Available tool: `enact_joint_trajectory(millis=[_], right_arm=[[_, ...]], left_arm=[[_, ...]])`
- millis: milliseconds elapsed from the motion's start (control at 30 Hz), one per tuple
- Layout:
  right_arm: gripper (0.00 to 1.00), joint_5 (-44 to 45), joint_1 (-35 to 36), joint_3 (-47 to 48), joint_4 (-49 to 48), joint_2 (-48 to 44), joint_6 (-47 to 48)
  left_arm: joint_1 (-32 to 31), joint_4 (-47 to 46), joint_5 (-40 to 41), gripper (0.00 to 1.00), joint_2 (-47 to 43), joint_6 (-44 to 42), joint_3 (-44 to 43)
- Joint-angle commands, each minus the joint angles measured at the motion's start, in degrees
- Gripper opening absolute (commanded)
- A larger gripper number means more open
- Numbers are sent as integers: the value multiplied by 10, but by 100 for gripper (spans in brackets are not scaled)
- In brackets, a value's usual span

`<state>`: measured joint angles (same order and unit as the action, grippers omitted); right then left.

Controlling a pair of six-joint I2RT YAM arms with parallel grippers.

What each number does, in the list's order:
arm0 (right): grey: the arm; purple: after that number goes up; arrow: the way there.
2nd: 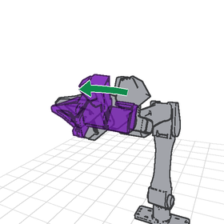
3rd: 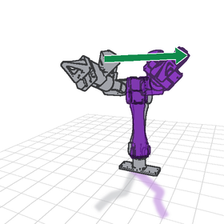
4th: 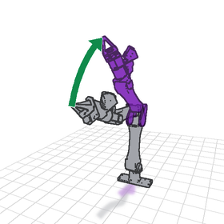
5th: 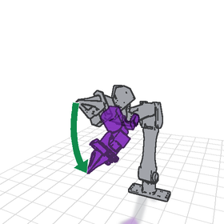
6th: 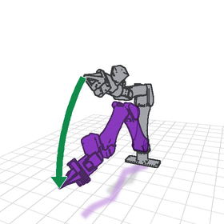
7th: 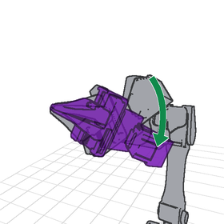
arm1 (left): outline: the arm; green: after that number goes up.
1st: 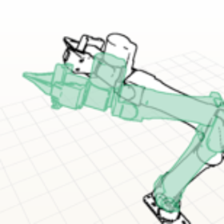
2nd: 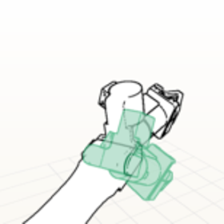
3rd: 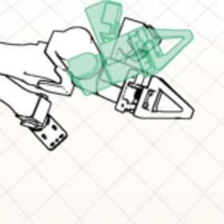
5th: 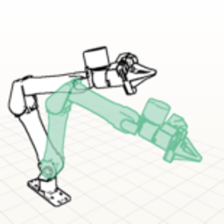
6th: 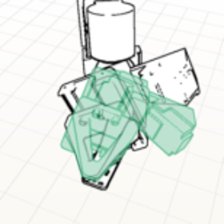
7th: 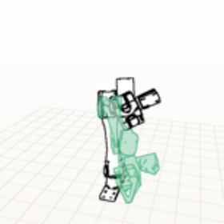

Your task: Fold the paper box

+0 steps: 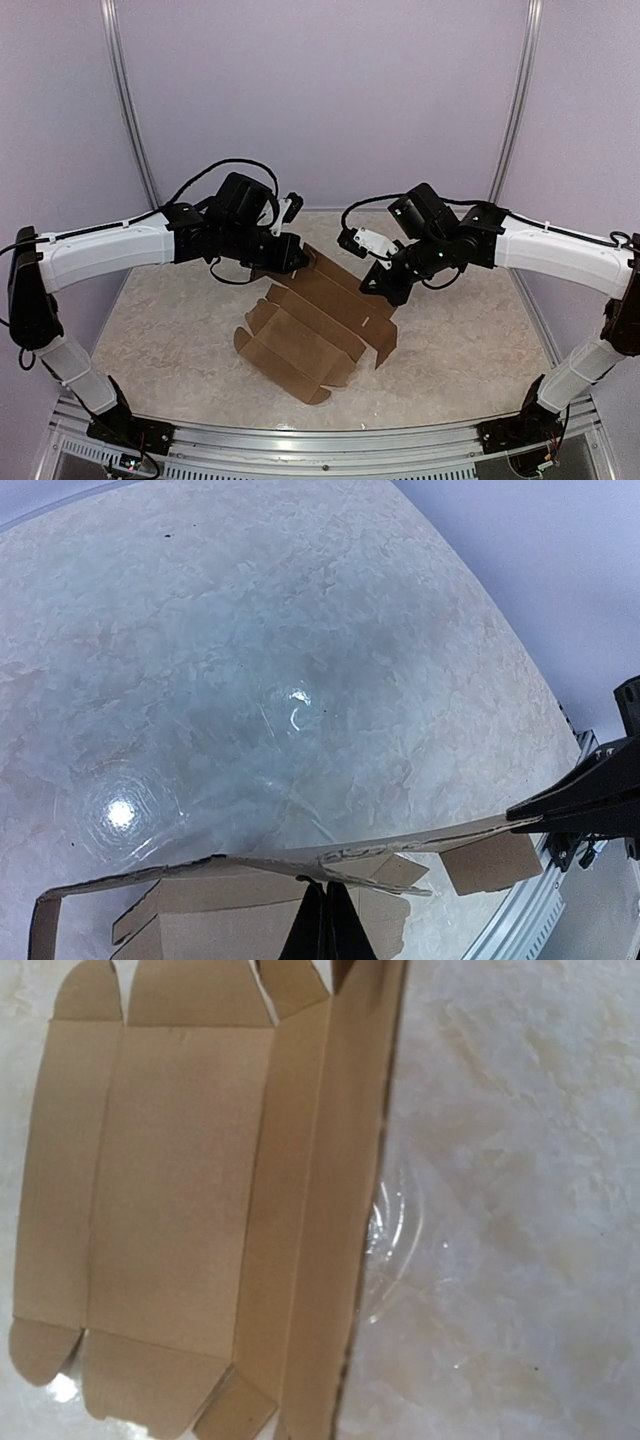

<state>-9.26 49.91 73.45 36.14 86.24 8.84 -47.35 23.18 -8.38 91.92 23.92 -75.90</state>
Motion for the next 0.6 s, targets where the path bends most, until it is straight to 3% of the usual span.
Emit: enact_joint_trajectory(millis=[0,233,567], right_arm=[[0,16,12,14,-9,-7,-2],[0,65,3,15,1,7,-5],[0,-9,-50,4,23,38,-23]], left_arm=[[1,6,7,0,2,-8,5],[1,36,38,0,-37,-9,37],[0,43,109,0,-80,14,108]])
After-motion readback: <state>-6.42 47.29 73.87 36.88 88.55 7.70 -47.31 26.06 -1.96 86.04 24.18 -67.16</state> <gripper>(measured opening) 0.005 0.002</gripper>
